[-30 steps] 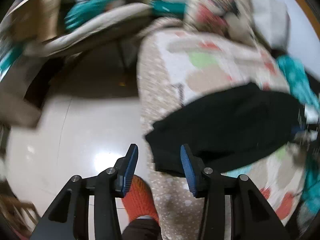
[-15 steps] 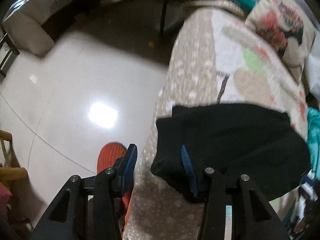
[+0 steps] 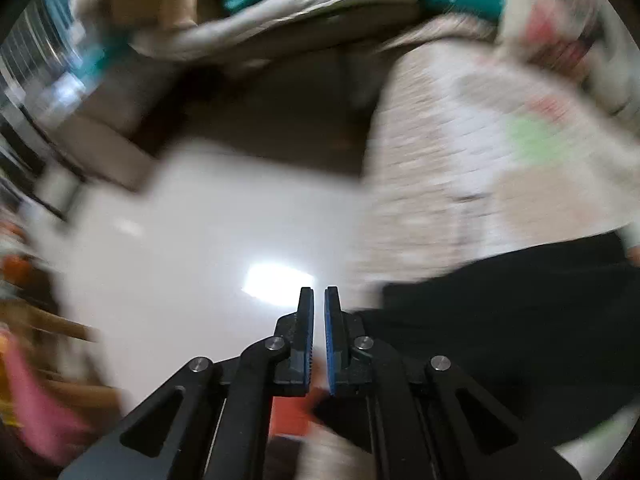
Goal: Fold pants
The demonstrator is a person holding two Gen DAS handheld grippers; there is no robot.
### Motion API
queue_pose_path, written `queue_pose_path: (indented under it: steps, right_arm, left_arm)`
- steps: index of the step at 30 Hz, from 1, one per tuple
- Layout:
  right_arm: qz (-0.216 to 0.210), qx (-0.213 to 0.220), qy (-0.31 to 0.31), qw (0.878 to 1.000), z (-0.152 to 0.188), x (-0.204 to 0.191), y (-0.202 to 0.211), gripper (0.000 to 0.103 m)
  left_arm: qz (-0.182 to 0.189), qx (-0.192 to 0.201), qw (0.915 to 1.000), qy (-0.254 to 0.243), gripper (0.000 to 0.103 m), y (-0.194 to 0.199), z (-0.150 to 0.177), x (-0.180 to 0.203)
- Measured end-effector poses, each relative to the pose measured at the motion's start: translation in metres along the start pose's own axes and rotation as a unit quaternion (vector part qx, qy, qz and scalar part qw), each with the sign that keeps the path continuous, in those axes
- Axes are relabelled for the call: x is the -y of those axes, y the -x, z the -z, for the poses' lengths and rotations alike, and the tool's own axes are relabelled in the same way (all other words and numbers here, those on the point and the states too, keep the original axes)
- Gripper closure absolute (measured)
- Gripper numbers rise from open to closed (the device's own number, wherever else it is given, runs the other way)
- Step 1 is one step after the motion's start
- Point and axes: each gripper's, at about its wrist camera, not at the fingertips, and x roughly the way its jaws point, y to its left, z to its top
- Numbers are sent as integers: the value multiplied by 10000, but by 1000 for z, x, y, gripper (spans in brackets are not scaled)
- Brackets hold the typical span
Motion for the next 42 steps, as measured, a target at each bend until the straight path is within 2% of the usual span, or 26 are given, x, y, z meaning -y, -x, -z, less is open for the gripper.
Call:
queue_pose_path:
  steps: [2, 3, 5, 7, 8, 9, 12, 14, 15, 16, 17, 19, 21, 22, 23, 28, 30, 32, 33, 34, 37, 40, 42]
  right_arm:
    - [-151, 79, 133, 9998, -13, -7, -2, 44]
    - [-190, 99, 221, 9995, -21, -11, -6, 44]
    - [-176, 105, 347, 9992, -35, -18, -15, 44]
    - [-149, 103, 345, 9992, -55, -20, -32, 44]
    - [-178, 95, 297, 9994, -64, -19, -40, 44]
    - [-229, 62, 188, 9995, -75, -19, -52, 44]
    - [-438, -83, -137, 9989, -96, -16, -80, 43]
    - [-495, -413, -207, 9977, -103, -20, -102, 43]
    - [-485, -572, -98, 9971, -106, -25, -109, 50]
    - [-421, -695, 72, 9967, -106, -30, -114, 91]
    - [-290, -775, 248, 9963, -107, -35, -117, 94]
    - [-48, -724, 506, 9961, -111, -42, -116, 95]
    - [113, -619, 488, 9968, -121, -40, -116, 95]
    - [180, -554, 428, 9974, -127, -38, -116, 102]
    - [305, -469, 407, 9976, -132, -36, -116, 103]
    - [777, -182, 55, 9968, -159, -20, -116, 102]
    - [505, -215, -6, 9985, -157, -19, -109, 98]
    - [390, -203, 51, 9990, -149, -23, -98, 75]
    - [306, -151, 104, 9994, -141, -25, -89, 47]
    - [211, -96, 150, 9996, -132, -29, -82, 35]
    - [-153, -78, 648, 9977, -90, -58, -55, 36]
    - [-613, -259, 1258, 9898, -42, -96, -41, 41]
    - [-783, -365, 1676, 9821, -13, -124, -41, 49]
  left_arm:
    - [443, 62, 9989, -119, 94, 10, 9, 9]
    - [460, 57, 9984, -336, 91, 12, 15, 16]
    - [298, -226, 9947, -960, 89, 3, 29, 37]
    - [265, -789, 9879, -1311, 89, -14, 44, 48]
    - [212, -918, 9844, -1488, 89, -18, 50, 50]
    - [103, -807, 9826, -1669, 89, -14, 51, 53]
    - [236, -936, 9834, -1538, 89, -13, 49, 47]
    - [351, -1024, 9843, -1392, 89, -17, 43, 42]
    - [383, -1052, 9844, -1359, 88, -18, 42, 41]
    - [389, -1068, 9843, -1350, 88, -19, 40, 41]
    - [384, -1071, 9842, -1357, 88, -21, 39, 42]
    - [329, -1075, 9836, -1413, 88, -21, 37, 45]
    - [263, -1063, 9831, -1466, 88, -20, 45, 45]
    - [235, -1059, 9827, -1500, 88, -19, 45, 45]
    - [220, -1056, 9826, -1513, 88, -19, 45, 49]
    - [283, -1103, 9829, -1445, 85, -17, 44, 50]
    - [397, -1151, 9838, -1313, 84, -16, 40, 44]
    - [585, -1193, 9849, -1112, 80, -15, 35, 36]
    - [703, -1205, 9856, -960, 76, -14, 32, 31]
    - [806, -1206, 9861, -812, 72, -13, 29, 26]
    - [1030, -1168, 9868, -433, 71, -9, 21, 12]
    - [1161, -1126, 9868, -52, 71, -8, 14, -1]
    - [960, -1033, 9899, 155, 65, -8, 12, -13]
